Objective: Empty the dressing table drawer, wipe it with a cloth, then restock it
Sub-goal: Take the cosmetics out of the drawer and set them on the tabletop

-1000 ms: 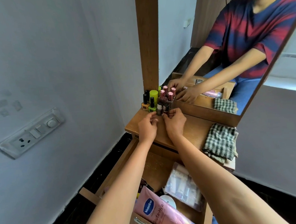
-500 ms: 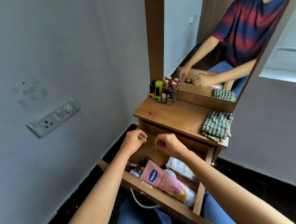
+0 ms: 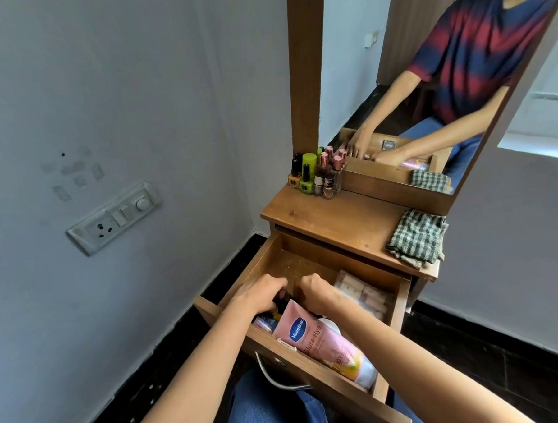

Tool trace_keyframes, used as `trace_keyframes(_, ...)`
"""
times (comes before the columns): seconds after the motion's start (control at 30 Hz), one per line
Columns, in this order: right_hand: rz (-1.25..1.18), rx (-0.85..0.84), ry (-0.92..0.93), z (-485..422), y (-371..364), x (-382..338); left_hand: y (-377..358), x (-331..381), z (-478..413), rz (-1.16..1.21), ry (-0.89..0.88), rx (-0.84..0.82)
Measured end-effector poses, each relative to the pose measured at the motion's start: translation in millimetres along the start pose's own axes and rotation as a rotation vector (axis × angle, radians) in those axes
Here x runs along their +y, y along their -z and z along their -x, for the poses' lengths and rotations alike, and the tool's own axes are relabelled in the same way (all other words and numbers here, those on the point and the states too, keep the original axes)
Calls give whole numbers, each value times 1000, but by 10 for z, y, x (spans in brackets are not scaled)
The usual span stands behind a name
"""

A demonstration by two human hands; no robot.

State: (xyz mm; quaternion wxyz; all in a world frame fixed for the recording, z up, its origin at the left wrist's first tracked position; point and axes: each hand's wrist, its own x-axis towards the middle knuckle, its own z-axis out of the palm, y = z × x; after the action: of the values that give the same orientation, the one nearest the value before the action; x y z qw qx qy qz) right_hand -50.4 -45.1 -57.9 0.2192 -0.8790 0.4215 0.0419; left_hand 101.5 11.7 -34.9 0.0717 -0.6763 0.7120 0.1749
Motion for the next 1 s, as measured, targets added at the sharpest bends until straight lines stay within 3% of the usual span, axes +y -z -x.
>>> trace_keyframes(0.2,-88,38,-67,-20,4,8,28,32,-4,-111,-89,-8)
trace_keyframes(0.33,-246,152,-126,-2,136,65,70,-51,-23,-147,-185,84)
trace_keyframes(0.53,-511,424,-68,69,654,108,310,-223,-70,245,-102,361)
trace_keyframes(0.73,-477,734,-12,-50,1239,79,410,-98,-296,800,109,632)
trace_keyframes(1.0,-460,677,-32,-509,1386,220,754,134,-704,907,213,883)
